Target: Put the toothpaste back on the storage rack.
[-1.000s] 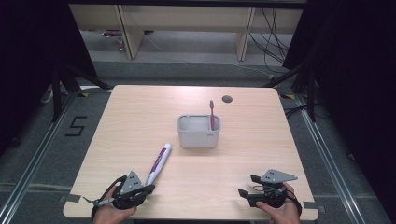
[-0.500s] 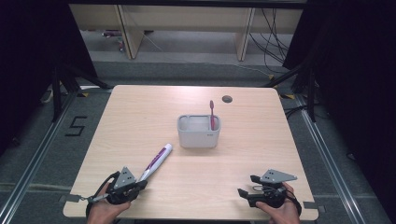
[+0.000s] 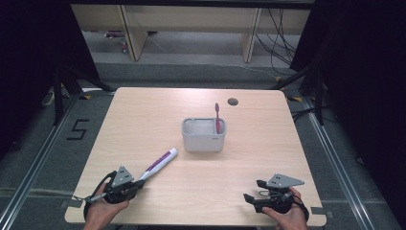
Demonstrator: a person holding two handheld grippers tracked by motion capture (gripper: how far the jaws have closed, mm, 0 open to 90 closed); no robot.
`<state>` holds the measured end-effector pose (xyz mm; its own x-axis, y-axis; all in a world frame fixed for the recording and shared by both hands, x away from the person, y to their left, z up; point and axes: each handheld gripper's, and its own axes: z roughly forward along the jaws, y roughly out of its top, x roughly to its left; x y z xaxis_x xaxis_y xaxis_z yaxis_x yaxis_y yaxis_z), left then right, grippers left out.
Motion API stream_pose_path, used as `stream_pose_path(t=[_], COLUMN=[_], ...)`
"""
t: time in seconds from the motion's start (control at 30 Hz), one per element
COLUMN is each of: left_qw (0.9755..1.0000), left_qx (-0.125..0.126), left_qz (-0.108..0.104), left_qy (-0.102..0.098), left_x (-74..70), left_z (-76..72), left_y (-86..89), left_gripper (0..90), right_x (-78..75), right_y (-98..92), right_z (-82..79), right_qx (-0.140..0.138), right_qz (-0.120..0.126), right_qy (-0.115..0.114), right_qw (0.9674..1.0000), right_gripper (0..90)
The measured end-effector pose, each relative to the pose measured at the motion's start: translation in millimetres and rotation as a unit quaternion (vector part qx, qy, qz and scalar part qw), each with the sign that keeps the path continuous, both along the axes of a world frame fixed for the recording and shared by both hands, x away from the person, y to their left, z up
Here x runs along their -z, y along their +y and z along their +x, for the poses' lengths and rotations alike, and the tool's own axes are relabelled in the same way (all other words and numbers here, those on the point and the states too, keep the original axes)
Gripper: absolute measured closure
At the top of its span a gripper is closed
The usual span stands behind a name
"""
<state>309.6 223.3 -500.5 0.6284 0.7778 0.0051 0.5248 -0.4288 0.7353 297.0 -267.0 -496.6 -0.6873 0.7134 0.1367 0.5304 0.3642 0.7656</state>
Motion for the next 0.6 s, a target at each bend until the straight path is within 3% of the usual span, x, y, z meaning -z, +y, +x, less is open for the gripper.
stream_pose_path(t=[0.13, 0.23, 0.3, 0.33, 0.37, 0.43, 0.53, 0.57, 0.6], left_qw=[0.9998, 0.9997, 0.9996, 0.9996, 0.9996, 0.9994, 0.9994, 0.9992, 0.9993], left_qx=[-0.017, -0.021, -0.026, -0.027, -0.024, -0.033, -0.031, -0.038, -0.036], left_qz=[-0.004, 0.007, 0.005, 0.003, 0.014, 0.007, 0.015, 0.007, 0.010], left_qy=[0.000, 0.006, 0.004, 0.004, 0.007, 0.005, 0.006, 0.003, 0.004], left_x=[0.6, -0.4, 0.4, 0.8, -0.5, -0.3, -2.1, -2.1, -3.0], left_z=[7.8, 14.1, 18.8, 20.4, 21.8, 25.5, 30.6, 32.0, 33.5], left_y=[4.4, 7.8, 9.3, 9.6, 11.1, 10.4, 11.3, 9.7, 10.3], left_gripper=[89.3, 89.3, 89.3, 89.3, 89.3, 89.3, 89.3, 89.3, 89.3], right_x=[0.1, 0.6, 0.5, 1.3, 1.2, 1.2, 0.7, 1.2, 1.2], right_y=[0.2, 0.5, 1.0, 0.7, 1.1, 1.3, 0.9, 0.1, 0.1], right_z=[-0.1, 0.1, -0.8, -0.2, -0.7, -0.8, -0.8, 1.1, 1.1], right_qx=[0.000, 0.000, 0.003, 0.006, 0.006, 0.005, 0.007, 0.001, 0.001], right_qz=[-0.001, 0.003, 0.009, 0.008, 0.011, 0.014, 0.007, 0.001, 0.001], right_qy=[0.001, 0.002, 0.016, 0.004, 0.014, 0.020, 0.016, 0.002, 0.002], right_qw=[1.0000, 1.0000, 0.9998, 0.9999, 0.9998, 0.9997, 0.9998, 1.0000, 1.0000], right_gripper=[25.2, 25.3, 25.2, 25.2, 25.3, 25.2, 25.2, 25.3, 25.3])
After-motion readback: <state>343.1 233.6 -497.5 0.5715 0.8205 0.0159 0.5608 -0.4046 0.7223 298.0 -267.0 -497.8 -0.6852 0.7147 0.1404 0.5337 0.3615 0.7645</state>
